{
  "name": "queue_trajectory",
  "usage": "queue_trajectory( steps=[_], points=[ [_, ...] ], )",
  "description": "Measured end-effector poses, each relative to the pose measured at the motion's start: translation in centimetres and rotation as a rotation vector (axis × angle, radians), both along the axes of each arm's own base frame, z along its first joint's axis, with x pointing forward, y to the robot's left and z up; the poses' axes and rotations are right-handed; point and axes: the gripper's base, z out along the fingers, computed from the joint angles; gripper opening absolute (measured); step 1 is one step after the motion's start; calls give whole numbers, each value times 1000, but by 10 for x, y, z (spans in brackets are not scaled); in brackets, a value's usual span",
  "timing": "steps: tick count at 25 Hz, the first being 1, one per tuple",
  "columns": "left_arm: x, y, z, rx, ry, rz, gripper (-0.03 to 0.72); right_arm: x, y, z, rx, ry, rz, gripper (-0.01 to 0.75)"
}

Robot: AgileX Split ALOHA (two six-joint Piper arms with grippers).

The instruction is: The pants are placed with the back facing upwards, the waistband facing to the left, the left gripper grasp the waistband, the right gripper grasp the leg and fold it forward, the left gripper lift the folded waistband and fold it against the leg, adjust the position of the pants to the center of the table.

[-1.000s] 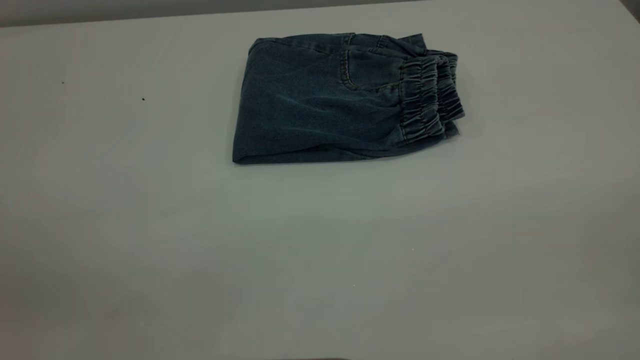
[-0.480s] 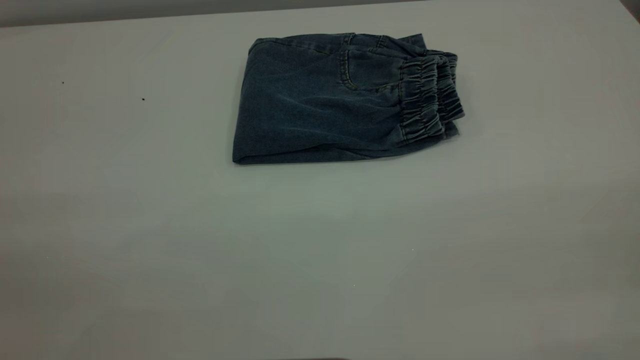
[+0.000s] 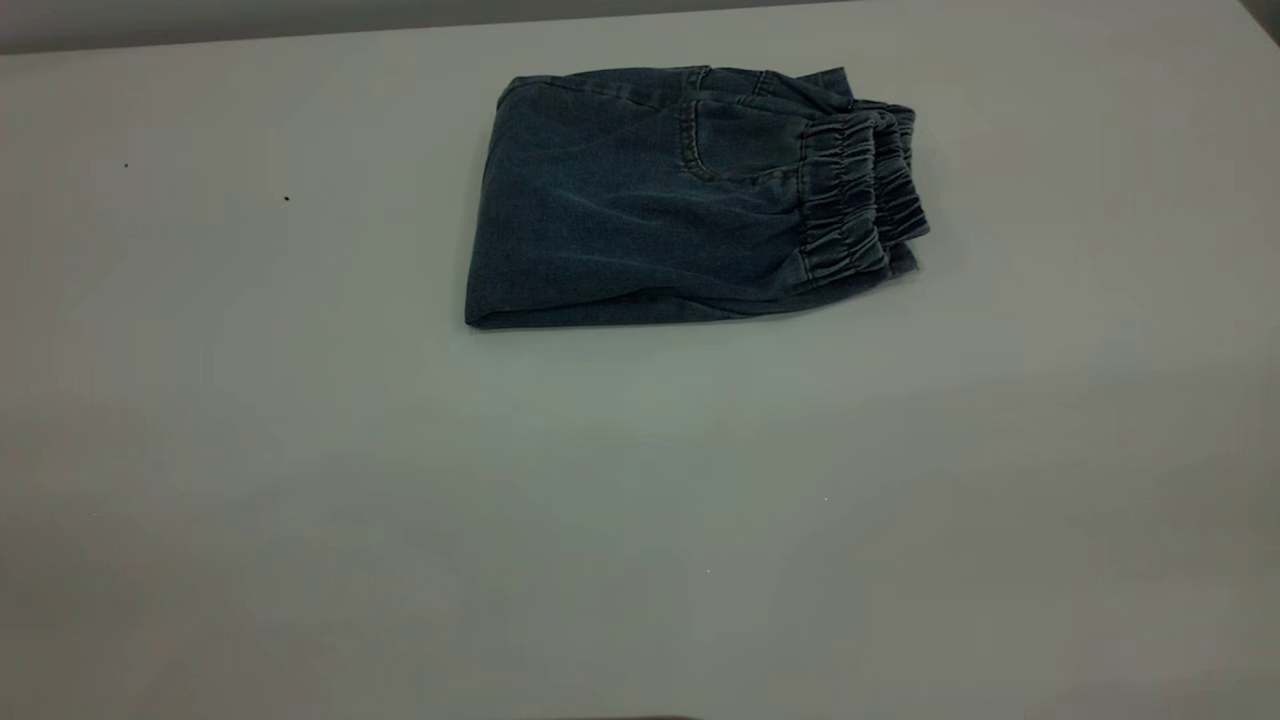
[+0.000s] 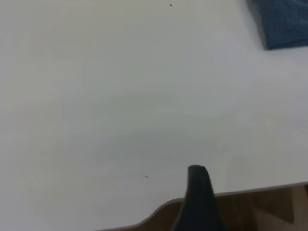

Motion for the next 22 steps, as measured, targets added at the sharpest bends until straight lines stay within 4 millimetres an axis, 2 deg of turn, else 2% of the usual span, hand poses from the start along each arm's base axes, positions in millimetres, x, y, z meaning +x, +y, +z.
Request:
queue_trajectory(
  steps=[10, 22],
  points=[
    [0, 0, 0, 0, 3, 0, 497, 0, 0, 0, -3, 0, -2, 490],
    [0, 0, 0, 0, 3, 0, 497, 1, -8, -1, -10, 5, -102, 490]
  ],
)
